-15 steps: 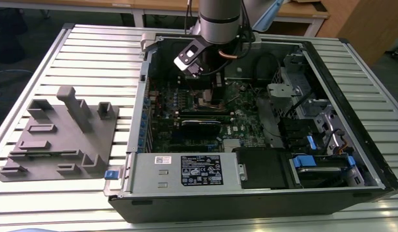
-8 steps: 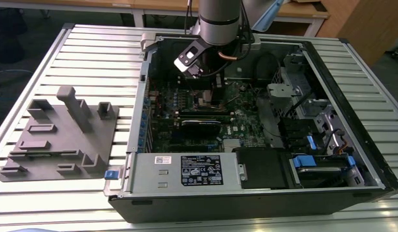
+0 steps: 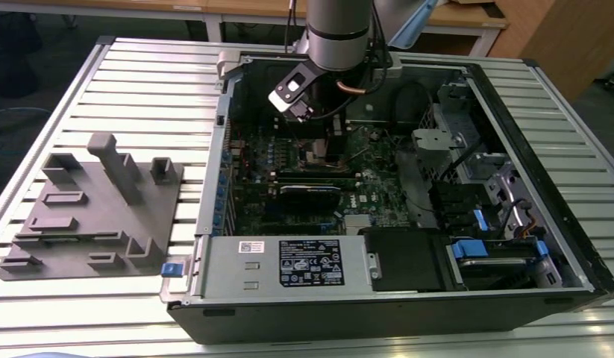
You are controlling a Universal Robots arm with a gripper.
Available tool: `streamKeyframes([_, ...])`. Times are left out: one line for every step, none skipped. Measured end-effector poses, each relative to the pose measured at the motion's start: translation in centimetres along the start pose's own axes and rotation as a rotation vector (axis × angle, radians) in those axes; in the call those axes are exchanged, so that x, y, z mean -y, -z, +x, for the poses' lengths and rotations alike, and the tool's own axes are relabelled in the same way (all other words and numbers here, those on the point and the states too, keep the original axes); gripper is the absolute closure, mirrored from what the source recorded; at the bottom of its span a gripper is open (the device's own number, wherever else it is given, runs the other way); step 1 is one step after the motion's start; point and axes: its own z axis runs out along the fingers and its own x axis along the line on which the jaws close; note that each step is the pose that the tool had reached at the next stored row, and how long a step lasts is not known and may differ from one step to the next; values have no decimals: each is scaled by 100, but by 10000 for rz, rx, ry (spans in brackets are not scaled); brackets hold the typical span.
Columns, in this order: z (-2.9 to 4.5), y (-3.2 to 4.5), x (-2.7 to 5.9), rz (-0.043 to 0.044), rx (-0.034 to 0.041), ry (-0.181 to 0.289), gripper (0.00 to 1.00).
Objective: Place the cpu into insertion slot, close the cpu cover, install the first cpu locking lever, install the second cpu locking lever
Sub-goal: 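Place the cpu into insertion slot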
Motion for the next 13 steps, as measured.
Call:
streamKeyframes([0, -1, 0, 0, -109, -9, 46])
streamKeyframes([0, -1, 0, 3, -220, -21, 46])
streamKeyframes([0, 0, 0, 4, -311, -30, 46])
streamKeyframes([1, 0, 0, 5, -367, -35, 46])
streamKeyframes([1, -1, 0, 4, -372, -36, 46])
streamKeyframes([1, -1, 0, 5, -373, -37, 46])
streamKeyframes([1, -1, 0, 4, -374, -38, 46])
streamKeyframes([1, -3, 6, 4, -380, -37, 46])
streamKeyframes([1, -4, 13, 5, -391, -37, 46])
streamKeyframes([1, -6, 19, 6, -412, -39, 46])
streamKeyframes([1, -9, 23, 6, -440, -42, 46])
streamKeyframes([2, -13, 27, 5, -472, -45, 46])
streamKeyframes([2, -16, 30, 7, -511, -46, 46])
